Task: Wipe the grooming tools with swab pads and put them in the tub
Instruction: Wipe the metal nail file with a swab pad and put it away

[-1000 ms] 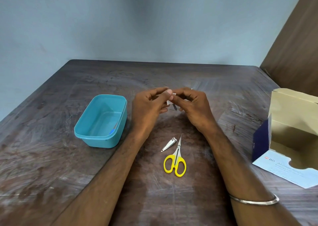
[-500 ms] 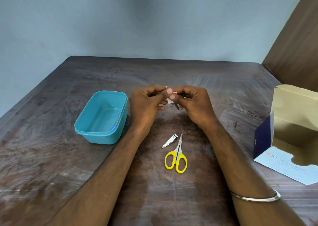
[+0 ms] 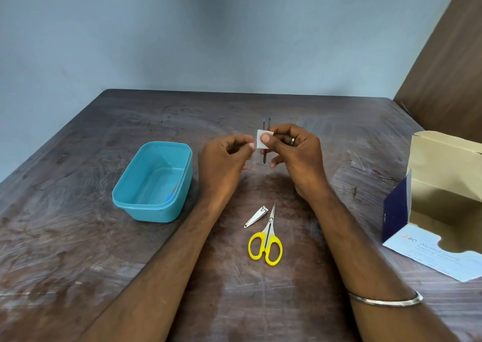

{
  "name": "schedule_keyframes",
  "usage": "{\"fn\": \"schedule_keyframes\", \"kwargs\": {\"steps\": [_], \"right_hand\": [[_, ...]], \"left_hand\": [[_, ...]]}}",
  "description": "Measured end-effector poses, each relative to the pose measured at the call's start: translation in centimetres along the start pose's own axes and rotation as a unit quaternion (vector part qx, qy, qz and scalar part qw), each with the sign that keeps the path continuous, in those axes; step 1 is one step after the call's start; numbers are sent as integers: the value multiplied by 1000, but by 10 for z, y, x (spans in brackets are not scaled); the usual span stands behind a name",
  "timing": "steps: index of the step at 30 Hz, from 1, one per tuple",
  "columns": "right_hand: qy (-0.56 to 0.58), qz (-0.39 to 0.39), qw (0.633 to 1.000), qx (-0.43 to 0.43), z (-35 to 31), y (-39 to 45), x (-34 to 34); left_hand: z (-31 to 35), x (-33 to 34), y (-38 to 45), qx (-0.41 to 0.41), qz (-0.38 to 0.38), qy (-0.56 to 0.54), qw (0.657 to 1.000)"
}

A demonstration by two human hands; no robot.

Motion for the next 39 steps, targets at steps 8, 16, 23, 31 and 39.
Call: {"fn": "schedule_keyframes", "kwargs": {"steps": [8, 16, 23, 31, 39], "right_hand": [[99, 35, 993, 60, 1, -2, -1], [96, 31, 991, 83, 2, -4, 2], [89, 39, 993, 71, 2, -1, -2], [78, 136, 988, 11, -2, 5, -21], [41, 129, 991, -4, -1, 7, -22]], "left_hand": [[4, 8, -7, 26, -32, 27, 999], [21, 8, -15, 188, 0, 173, 967], [19, 7, -7, 166, 5, 261, 951], [18, 4, -3, 145, 13, 269, 952], [19, 5, -4, 161, 4, 270, 949]]}}
Point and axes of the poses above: each hand's wrist, its own y-axis towards the middle knuckle, its own x-axis out of the palm, z = x × y, the point moved 6 cm from there along y, towards the middle knuckle, and after that the axes turned 7 degrees about z, right-handed, at the moved point
